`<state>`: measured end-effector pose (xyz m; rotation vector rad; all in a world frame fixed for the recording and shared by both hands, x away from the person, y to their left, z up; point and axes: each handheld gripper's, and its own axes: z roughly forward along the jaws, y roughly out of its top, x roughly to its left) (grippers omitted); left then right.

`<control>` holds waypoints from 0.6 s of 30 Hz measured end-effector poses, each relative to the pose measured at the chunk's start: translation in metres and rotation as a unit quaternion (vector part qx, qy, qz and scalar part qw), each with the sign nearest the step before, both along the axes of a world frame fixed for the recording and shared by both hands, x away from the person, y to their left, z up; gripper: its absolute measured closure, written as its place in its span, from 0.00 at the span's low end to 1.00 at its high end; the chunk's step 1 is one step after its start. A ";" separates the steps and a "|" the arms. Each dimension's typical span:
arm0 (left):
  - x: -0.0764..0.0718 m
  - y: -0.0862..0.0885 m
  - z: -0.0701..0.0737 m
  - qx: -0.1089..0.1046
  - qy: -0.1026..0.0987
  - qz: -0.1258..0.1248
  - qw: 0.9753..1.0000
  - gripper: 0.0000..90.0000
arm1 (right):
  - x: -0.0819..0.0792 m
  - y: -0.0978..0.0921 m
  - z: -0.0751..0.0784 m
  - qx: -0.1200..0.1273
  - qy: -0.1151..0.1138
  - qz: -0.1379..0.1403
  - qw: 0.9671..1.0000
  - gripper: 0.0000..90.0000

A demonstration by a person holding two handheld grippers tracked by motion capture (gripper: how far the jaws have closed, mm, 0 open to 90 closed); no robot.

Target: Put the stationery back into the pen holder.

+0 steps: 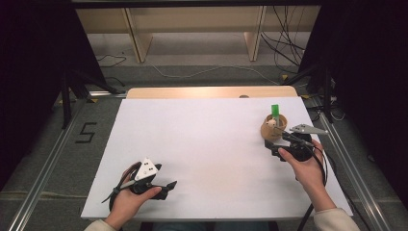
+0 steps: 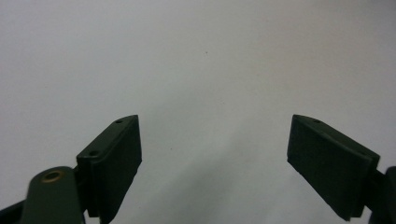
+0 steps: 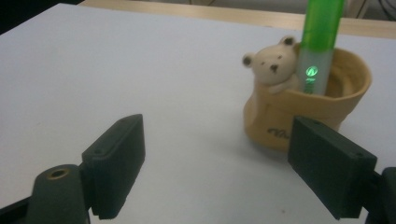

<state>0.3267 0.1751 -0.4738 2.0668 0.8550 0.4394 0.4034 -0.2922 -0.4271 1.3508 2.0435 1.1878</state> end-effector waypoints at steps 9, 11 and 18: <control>0.000 0.000 0.000 -0.001 0.002 0.001 1.000 0.20 | -0.020 0.001 -0.015 -0.003 0.013 0.037 0.999 0.22; 0.000 0.000 0.000 -0.001 0.002 0.001 1.000 0.20 | -0.027 0.001 -0.021 -0.003 0.018 0.046 0.999 0.22; -0.001 -0.001 0.000 0.000 0.002 -0.001 1.000 0.20 | -0.044 0.004 -0.033 -0.012 0.024 0.067 0.997 0.22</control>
